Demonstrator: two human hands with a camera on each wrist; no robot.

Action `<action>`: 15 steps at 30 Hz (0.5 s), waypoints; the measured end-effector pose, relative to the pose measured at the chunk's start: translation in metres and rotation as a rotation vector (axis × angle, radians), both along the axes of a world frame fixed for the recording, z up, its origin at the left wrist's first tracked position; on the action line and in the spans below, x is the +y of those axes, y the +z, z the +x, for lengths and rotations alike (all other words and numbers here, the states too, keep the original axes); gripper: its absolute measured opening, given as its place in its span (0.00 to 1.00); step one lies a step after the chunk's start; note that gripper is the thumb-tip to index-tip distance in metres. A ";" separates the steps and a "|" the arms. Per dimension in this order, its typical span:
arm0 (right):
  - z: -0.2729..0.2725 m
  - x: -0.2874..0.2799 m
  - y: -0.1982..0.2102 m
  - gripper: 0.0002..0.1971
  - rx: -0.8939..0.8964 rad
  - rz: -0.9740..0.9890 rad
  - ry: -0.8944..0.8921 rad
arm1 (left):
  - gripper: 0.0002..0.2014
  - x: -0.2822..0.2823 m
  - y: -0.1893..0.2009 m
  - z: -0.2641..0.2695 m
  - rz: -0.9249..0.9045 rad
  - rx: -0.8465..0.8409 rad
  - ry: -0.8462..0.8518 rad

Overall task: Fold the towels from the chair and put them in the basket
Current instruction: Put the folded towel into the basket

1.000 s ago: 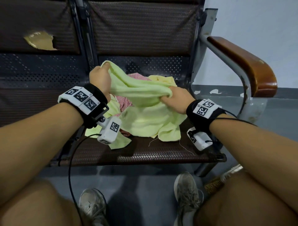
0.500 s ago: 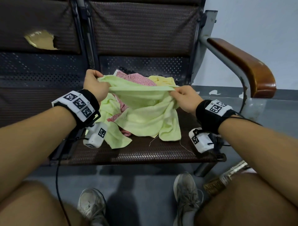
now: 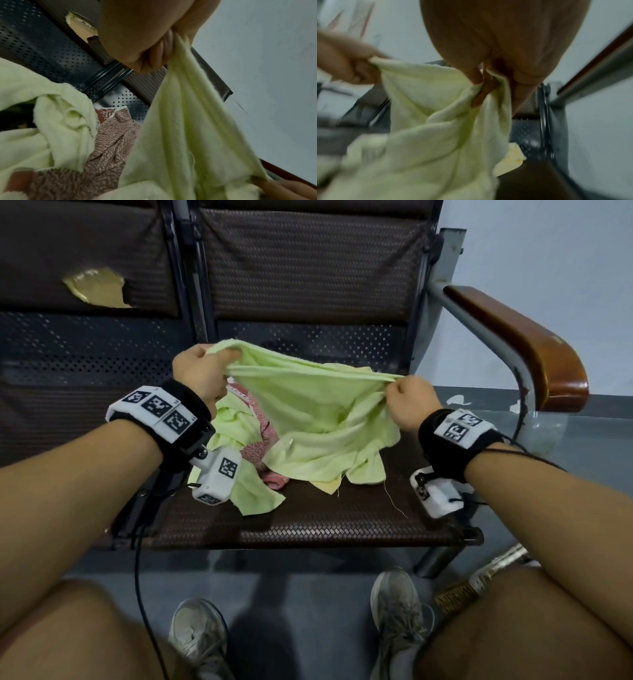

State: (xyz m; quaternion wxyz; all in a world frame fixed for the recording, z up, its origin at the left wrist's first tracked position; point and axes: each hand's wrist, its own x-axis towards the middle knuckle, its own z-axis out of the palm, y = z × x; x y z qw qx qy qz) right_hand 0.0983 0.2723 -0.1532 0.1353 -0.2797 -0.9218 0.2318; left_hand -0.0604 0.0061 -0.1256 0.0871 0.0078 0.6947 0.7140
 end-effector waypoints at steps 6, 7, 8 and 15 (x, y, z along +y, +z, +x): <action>-0.001 -0.011 0.008 0.15 0.425 -0.908 -0.074 | 0.11 0.000 -0.010 0.001 -0.011 -0.065 0.092; -0.001 -0.013 0.011 0.15 0.447 -0.985 -0.088 | 0.12 0.000 -0.009 0.001 0.007 -0.094 0.088; -0.001 -0.016 0.012 0.15 0.465 -1.037 -0.101 | 0.12 0.001 -0.009 0.000 0.021 -0.106 0.087; 0.006 -0.009 -0.004 0.12 0.097 -0.277 0.171 | 0.11 -0.008 0.000 0.000 0.088 -0.177 0.060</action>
